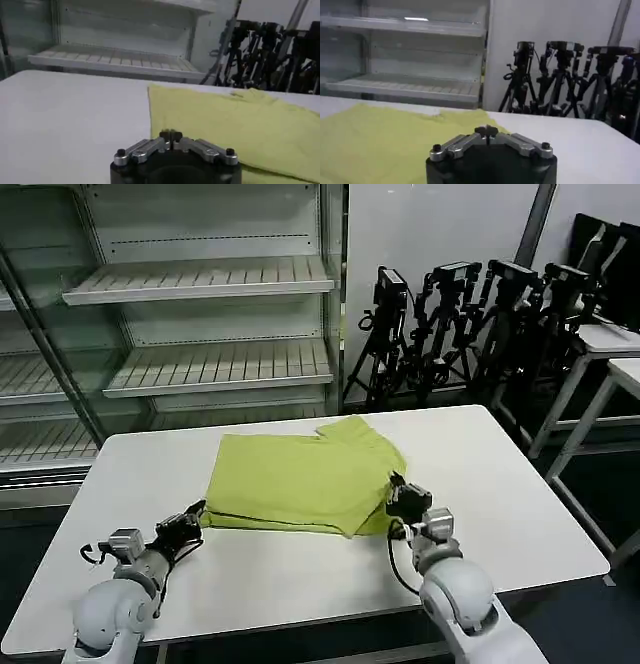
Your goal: Fold and organize the clothes.
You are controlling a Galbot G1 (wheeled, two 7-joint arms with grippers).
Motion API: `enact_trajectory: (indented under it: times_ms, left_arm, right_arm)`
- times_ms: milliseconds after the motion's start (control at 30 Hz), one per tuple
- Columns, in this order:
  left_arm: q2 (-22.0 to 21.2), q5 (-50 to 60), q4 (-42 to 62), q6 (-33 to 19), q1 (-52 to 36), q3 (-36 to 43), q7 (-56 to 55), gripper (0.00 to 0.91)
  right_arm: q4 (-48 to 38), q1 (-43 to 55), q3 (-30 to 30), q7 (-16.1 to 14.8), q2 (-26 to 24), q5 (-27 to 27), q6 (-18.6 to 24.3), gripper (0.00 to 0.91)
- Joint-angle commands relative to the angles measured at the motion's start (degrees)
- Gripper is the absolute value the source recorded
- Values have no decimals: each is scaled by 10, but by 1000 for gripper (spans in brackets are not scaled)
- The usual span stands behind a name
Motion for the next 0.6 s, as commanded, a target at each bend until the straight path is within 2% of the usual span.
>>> enact_trajectory:
  times_ms: [33,600]
  left_arm:
    - [3,-2,27,0,-18,3,0,10]
    - [15,-3,42,0,-43,14,-1,10]
  right_arm:
    - [-50,57,-13,0,3,3,-1,0]
    - [-82,58,-22,-10,6,1,8,0]
